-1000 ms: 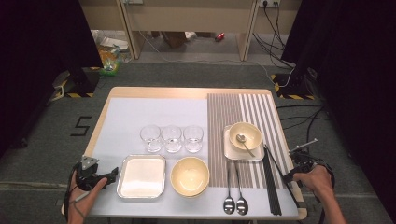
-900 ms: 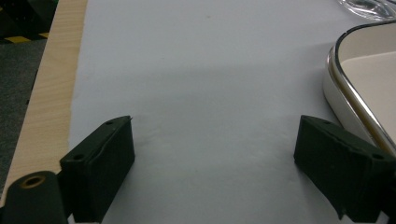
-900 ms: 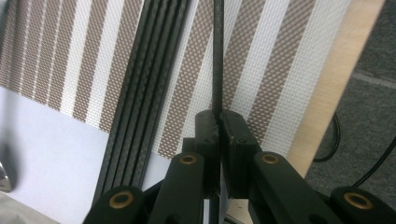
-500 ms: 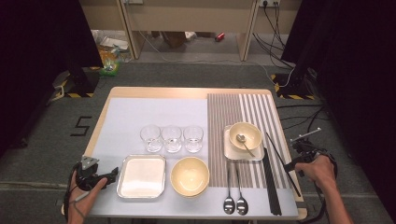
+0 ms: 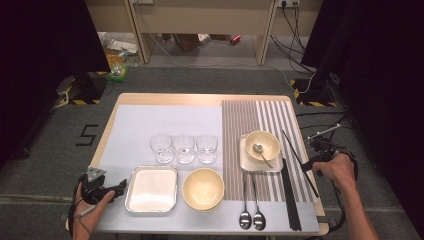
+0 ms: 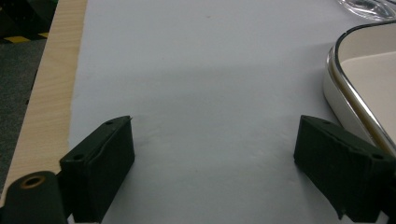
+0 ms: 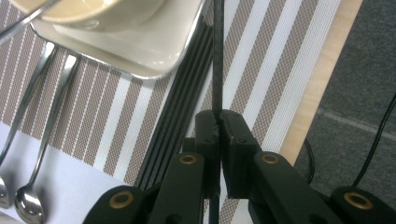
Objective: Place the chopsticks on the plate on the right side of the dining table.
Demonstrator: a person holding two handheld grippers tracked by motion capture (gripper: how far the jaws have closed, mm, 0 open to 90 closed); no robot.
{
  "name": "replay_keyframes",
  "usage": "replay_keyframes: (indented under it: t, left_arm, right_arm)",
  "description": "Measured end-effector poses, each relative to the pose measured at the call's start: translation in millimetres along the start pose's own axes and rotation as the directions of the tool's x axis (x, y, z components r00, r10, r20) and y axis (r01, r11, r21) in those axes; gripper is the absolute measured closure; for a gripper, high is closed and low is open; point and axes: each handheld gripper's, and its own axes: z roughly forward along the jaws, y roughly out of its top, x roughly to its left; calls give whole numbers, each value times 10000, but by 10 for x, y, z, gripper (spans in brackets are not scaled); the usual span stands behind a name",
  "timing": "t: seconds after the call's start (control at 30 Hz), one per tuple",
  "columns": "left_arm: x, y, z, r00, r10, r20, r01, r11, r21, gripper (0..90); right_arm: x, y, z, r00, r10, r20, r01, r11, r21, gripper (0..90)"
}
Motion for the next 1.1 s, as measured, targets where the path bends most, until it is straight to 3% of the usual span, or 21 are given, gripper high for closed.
replay_keyframes:
  t: [0.47, 1.07, 1.1]
  left_arm:
    - [1, -1, 2, 10000, 6, -18, -6, 10000, -20, 111]
    - [3, -1, 1, 10000, -5, 5, 5, 10000, -21, 111]
    - [2, -1, 2, 10000, -3, -6, 3, 10000, -33, 111]
  right_arm:
    - [37, 288, 38, 9992, -394, 82, 395, 9991, -152, 862]
    - [128, 627, 220, 9948, -957, 336, 954, 9954, 108, 862]
    - [139, 639, 232, 9960, -834, 329, 828, 9964, 182, 862]
